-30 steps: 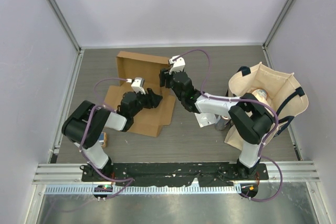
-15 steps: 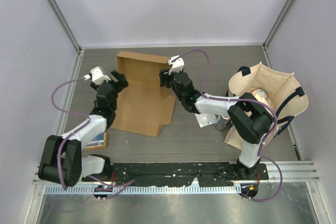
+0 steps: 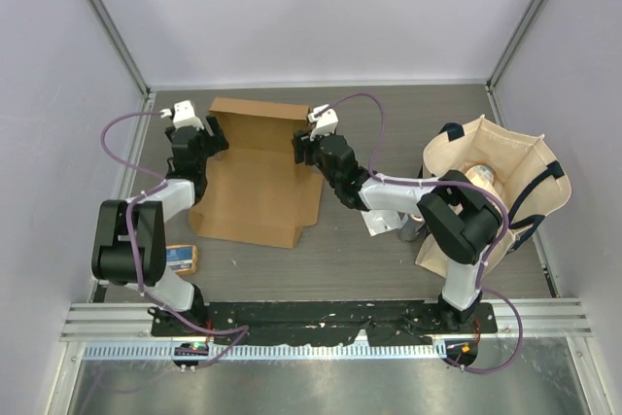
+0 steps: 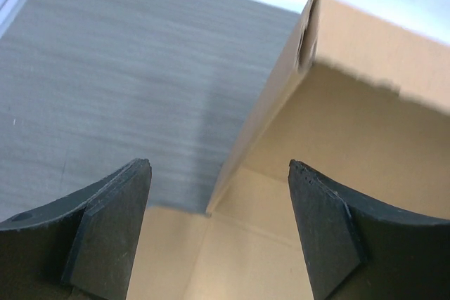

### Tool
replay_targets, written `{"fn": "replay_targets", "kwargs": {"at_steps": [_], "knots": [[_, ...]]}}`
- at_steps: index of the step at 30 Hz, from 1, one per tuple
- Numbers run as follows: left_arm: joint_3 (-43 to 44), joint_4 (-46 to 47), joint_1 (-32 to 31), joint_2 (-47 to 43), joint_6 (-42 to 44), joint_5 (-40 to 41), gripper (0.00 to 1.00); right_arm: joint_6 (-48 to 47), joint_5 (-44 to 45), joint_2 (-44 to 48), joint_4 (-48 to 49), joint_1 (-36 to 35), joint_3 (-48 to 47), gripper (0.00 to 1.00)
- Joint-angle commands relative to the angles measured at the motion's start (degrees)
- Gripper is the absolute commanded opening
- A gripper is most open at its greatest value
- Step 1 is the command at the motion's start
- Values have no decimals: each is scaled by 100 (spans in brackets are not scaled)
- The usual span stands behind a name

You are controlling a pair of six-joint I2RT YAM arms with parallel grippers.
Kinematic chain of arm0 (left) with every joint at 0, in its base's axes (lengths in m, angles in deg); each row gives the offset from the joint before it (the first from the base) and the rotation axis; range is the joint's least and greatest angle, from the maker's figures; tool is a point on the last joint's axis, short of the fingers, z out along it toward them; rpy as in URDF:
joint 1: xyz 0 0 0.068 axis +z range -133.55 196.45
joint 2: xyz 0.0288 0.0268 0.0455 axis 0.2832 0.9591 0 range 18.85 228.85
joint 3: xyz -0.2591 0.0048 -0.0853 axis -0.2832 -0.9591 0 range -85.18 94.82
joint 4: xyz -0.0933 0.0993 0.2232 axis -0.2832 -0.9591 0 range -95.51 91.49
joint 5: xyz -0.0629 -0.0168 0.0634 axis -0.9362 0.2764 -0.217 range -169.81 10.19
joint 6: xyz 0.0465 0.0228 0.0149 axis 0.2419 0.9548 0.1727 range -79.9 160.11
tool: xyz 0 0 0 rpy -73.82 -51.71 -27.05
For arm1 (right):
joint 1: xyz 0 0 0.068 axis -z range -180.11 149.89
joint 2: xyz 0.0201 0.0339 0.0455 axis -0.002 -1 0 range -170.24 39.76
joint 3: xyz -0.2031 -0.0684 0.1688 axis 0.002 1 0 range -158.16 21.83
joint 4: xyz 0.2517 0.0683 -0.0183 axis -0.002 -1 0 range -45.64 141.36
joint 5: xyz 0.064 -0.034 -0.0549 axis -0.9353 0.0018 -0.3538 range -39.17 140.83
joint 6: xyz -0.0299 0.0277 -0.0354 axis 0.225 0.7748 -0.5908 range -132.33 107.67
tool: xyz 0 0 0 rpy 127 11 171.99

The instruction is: Fold the paper box

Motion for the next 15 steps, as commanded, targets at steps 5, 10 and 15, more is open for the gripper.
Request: {"fn": "replay_targets", "kwargs": {"at_steps": [5, 10, 15], "knots": [[1079, 100, 70, 805, 449, -27, 80, 28, -114, -26, 232, 120, -218, 64], [1255, 242, 61, 1139, 414, -318, 57, 90, -272, -79, 135, 191, -359, 64], [1185, 418, 0, 1140, 370, -364, 29, 107, -308, -88, 74, 235, -377, 64]]}}
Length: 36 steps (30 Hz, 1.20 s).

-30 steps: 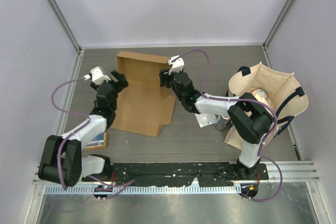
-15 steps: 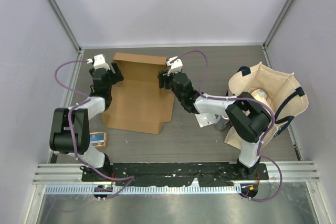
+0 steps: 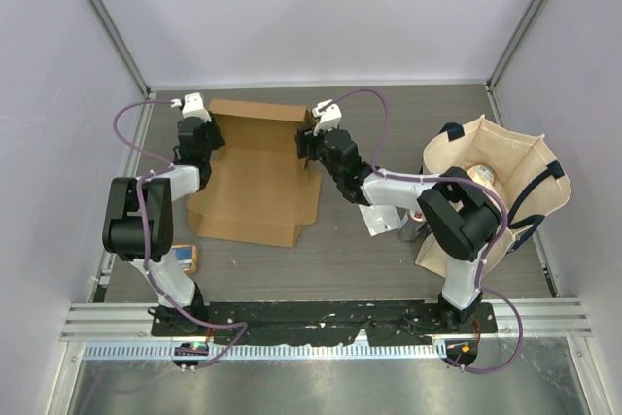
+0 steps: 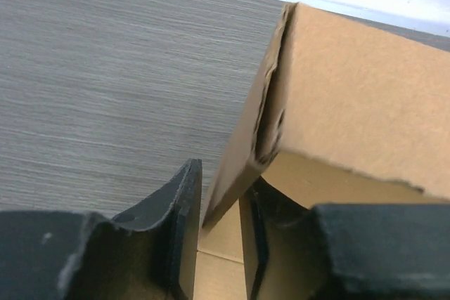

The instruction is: Fold the paper box

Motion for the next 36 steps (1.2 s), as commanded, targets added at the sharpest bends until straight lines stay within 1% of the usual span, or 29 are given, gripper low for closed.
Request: {"fn": "replay_targets", "kwargs": {"at_steps": [1, 2, 3, 4, 7, 9, 10, 11, 14, 15, 16, 17, 18, 19, 23, 24, 26, 27, 29, 30, 32, 34, 35, 36], "knots": [[127, 375, -74, -104, -3, -72, 20, 50, -74, 17, 106, 42, -276, 64], [110, 331, -92, -122, -39, -63, 13, 51, -74, 26, 97, 51, -276, 64], [92, 287, -127, -157, -83, 111, 7, 59, -82, 35, 80, 51, -268, 64], [57, 252, -197, -192, -109, 199, 3, 51, -117, 43, 62, 51, -285, 64], [-302, 435, -347, -411, -284, 489, 2, 85, -170, 61, -34, 60, -320, 66], [-558, 462, -391, -622, -496, 456, 1, 86, -223, 113, -140, 60, -347, 68], [-637, 462, -470, -692, -505, 560, 0, 103, -258, 131, -166, 60, -329, 73], [-811, 488, -523, -797, -487, 604, 0, 95, -293, 201, -219, 60, -329, 75], [-1006, 541, -593, -991, -443, 596, 0, 103, -398, 420, -806, 156, -417, 81], [-989, 445, -593, -1088, -435, 587, 0, 234, -460, 630, -1261, 226, -452, 81], [-954, 96, -585, -1141, -435, 561, 0, 331, -556, 754, -1465, 453, -478, 82], [-919, -55, -593, -1211, -435, 491, 0, 454, -635, 877, -1685, 586, -487, 83], [-962, -109, -602, -1333, -408, 490, 0, 646, -802, 1113, -2113, 761, -513, 83], [-1024, -109, -620, -1413, -399, 499, 0, 674, -1012, 1237, -2283, 1085, -496, 83], [-1139, -276, -628, -1598, -382, 596, 0, 613, -1979, 1940, -2417, 1816, -128, 82], [-1138, -337, -655, -1598, -338, 665, 0, 578, -2068, 2055, -2329, 1879, -5, 82], [-1077, -478, -681, -1563, -259, 815, 0, 412, -1746, 2232, -2468, 2002, -39, 82], [-1059, -548, -690, -1554, -241, 824, 0, 367, -1161, 2206, -2600, 2046, -248, 82], [-1042, -584, -699, -1537, -206, 833, 0, 114, -804, 1873, -2950, 2177, -556, 82], [-1050, -584, -716, -1546, -206, 824, 0, 34, -725, 1715, -3022, 2239, -897, 81], [-1086, -549, -725, -1572, -197, 816, 0, -116, -960, 1225, -2927, 2353, -1119, 81], [-1068, -540, -734, -1554, -171, 798, 0, -326, -1564, 898, -2961, 2468, -1479, 78], [-1068, -540, -734, -1554, -136, 798, 0, -449, -1881, 548, -2996, 2468, -1585, 78], [-1068, -540, -751, -1554, -101, 798, 0, -590, -2058, 423, -3005, 2459, -1743, 77]]}}
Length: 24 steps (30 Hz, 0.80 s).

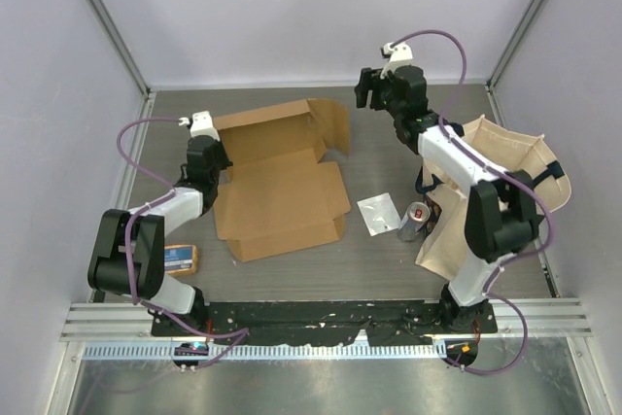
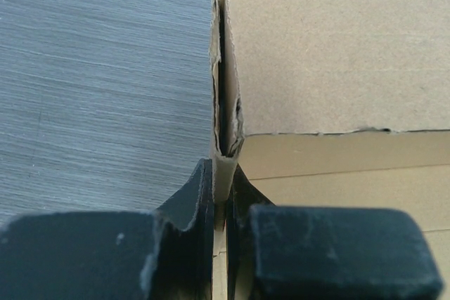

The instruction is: Fold the paper box

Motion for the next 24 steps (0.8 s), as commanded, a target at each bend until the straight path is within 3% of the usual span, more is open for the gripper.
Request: {"fn": "replay_targets", "kwargs": {"at_steps": [1, 11, 19, 24], "knots": [[75, 153, -46, -116, 129, 59, 0, -587, -888, -826, -267, 127, -496, 76], [93, 127, -90, -64, 199, -46, 0, -1139, -2039, -1741, 85, -83, -681, 69], [5, 109, -98, -160, 199, -134, 0, -1246, -2875, -1118, 831, -286, 426, 69], [-4, 83, -98, -178, 182, -169, 0, -1457, -2963, -968, 586, -453, 602, 70]]}}
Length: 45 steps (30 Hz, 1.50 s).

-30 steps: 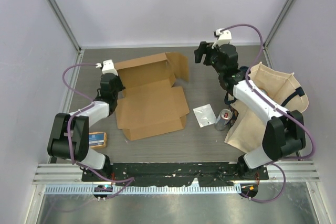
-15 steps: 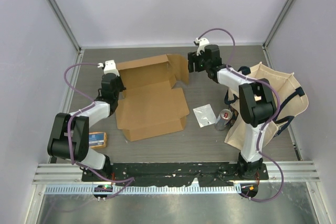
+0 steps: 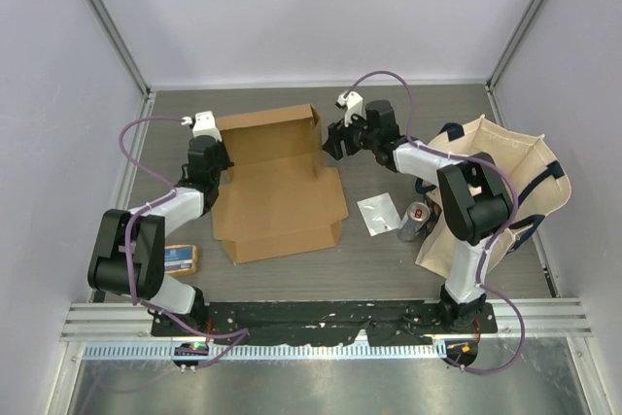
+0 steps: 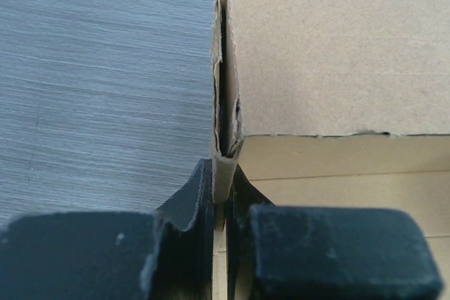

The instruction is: Fold the paper box

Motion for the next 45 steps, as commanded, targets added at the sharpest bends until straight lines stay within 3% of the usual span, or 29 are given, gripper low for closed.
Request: {"fn": "replay_targets", "kwargs": {"at_steps": [1, 17, 32, 39, 45], "knots": [[-13, 85, -39, -204, 16, -126, 0, -255, -206, 485, 236, -125, 47, 70], [-57, 146, -39, -230, 16, -178, 0, -430, 743, 284, 1299, -617, 214, 72], [-145, 182, -39, -309, 77, -196, 0, -483, 1298, -665, 2626, -916, -49, 70], [-118, 181, -39, -292, 77, -196, 0, -474, 1913, -911, 3128, -1065, -137, 57], [-136, 208, -31, -301, 42, -249, 0, -501, 2755, -1043, 3172, -1232, -313, 36]]}}
